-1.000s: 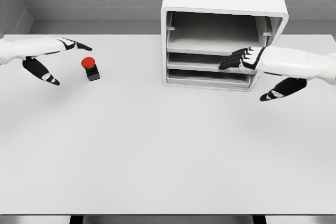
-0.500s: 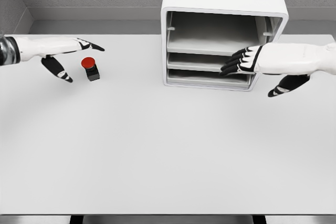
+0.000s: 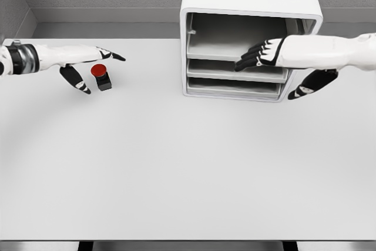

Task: Slide open multi-storey tabletop storage cabinets and put open load switch and slide close multi-storey tabletop storage cabinets

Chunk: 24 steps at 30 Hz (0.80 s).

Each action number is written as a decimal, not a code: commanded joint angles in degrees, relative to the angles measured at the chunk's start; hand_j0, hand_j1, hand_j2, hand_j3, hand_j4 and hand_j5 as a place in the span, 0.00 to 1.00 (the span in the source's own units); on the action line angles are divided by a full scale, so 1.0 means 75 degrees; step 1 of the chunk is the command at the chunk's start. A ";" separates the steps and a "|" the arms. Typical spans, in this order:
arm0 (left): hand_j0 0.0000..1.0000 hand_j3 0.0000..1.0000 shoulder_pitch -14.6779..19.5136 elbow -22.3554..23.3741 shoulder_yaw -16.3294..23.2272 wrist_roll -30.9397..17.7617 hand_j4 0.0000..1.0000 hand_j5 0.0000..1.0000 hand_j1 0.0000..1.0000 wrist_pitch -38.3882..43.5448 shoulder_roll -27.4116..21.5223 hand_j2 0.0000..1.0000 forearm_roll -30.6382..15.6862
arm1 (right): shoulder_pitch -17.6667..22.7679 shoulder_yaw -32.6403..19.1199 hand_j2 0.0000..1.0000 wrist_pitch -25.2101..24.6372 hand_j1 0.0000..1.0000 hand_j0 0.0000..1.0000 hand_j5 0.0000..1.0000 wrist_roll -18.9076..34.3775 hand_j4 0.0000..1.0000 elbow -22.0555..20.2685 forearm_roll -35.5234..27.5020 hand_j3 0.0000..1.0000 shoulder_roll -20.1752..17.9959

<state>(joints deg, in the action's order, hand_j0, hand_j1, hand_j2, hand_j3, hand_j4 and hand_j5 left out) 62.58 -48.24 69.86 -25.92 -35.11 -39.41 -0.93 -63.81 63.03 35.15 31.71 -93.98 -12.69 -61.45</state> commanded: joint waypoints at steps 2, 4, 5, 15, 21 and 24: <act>1.00 1.00 0.0000 0.0185 -0.0010 -0.0001 1.00 1.00 1.00 0.0015 0.0122 1.00 0.0042 | 0.0012 0.0057 1.00 -0.0020 1.00 1.00 1.00 0.0249 1.00 -0.0207 -0.0055 1.00 0.0013; 1.00 1.00 0.0000 0.0291 -0.0010 0.0010 1.00 1.00 1.00 0.0015 0.0122 1.00 0.0054 | 0.0023 0.0045 0.99 -0.0020 0.99 0.99 0.99 0.0249 0.99 -0.0290 -0.0043 0.99 0.0119; 1.00 1.00 0.0000 0.0291 -0.0010 0.0010 1.00 1.00 1.00 0.0015 0.0122 1.00 0.0054 | 0.0059 0.0057 0.99 -0.0020 0.99 0.99 0.99 0.0214 0.99 -0.0301 -0.0043 0.99 0.0294; 1.00 1.00 0.0000 0.0689 -0.0010 -0.0001 1.00 1.00 1.00 0.0015 0.0485 1.00 0.0265 | 0.0598 -0.0248 0.97 -0.0020 0.97 0.97 0.97 -0.0267 0.97 -0.0254 -0.0090 0.97 0.0541; 1.00 1.00 0.0023 0.0959 -0.0010 0.0010 1.00 1.00 1.00 0.0015 0.0602 1.00 0.0277 | 0.0668 -0.0669 0.94 -0.0020 0.94 0.94 0.94 -0.0196 0.94 0.0062 0.0356 0.94 0.0740; 0.90 0.90 0.0023 0.0971 -0.0010 0.0010 0.90 0.90 0.90 0.0015 0.0602 0.90 0.0288 | 0.0703 -0.0681 0.94 -0.0020 0.94 0.94 0.94 -0.0266 0.94 0.0074 0.0356 0.94 0.0915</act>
<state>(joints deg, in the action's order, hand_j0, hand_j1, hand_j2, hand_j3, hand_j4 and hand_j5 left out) 62.75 -41.29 69.94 -25.87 -35.11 -35.04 1.50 -58.54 58.30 35.15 30.05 -93.73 -9.95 -55.26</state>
